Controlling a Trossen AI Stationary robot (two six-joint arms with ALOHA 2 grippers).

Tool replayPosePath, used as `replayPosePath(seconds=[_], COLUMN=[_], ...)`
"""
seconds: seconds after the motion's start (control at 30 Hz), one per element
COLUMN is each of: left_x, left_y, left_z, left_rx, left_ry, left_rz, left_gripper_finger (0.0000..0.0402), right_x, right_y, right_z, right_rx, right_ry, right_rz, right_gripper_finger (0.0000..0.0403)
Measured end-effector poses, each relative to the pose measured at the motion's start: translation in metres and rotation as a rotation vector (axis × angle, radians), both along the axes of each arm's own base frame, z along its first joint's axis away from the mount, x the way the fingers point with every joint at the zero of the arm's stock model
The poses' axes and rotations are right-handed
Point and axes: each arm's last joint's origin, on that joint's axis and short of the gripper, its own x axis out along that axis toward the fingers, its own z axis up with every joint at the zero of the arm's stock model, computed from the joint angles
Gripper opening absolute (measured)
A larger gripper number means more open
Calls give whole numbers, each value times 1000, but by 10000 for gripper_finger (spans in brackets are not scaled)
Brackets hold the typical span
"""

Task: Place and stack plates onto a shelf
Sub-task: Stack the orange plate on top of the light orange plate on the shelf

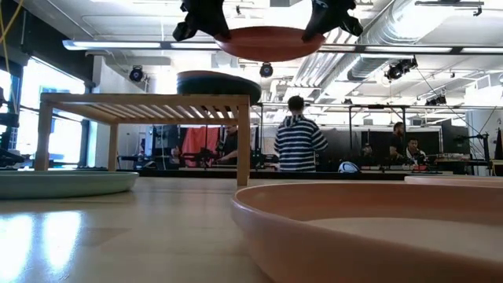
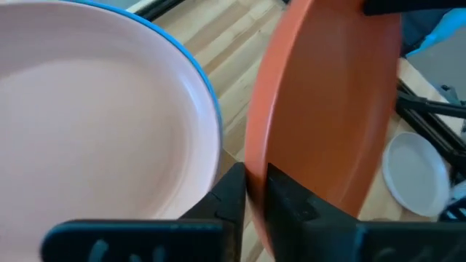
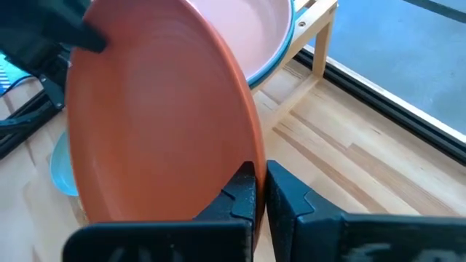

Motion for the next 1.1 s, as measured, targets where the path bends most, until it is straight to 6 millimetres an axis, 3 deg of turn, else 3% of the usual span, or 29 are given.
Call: replayPosePath(seconds=[0.4,0.7,0.9,1.1], left_x=[5,1,-13,-25], left_y=[1,10,32,54], left_z=[-7,-7,-8,-8], left_rx=[28,34,-2,-62], left_ry=[40,56,86,59], left_rz=[22,37,101,162], left_gripper_finger=[4,2,1,1], right_x=[0,-1,-7,-15], right_y=[0,-2,-4,-7], right_z=[0,2,28,57], right_rx=[3,-19,-126,-257], right_ry=[6,8,-24,-56], right_rz=[33,50,82,83], right_gripper_finger=[8,96,128,131])
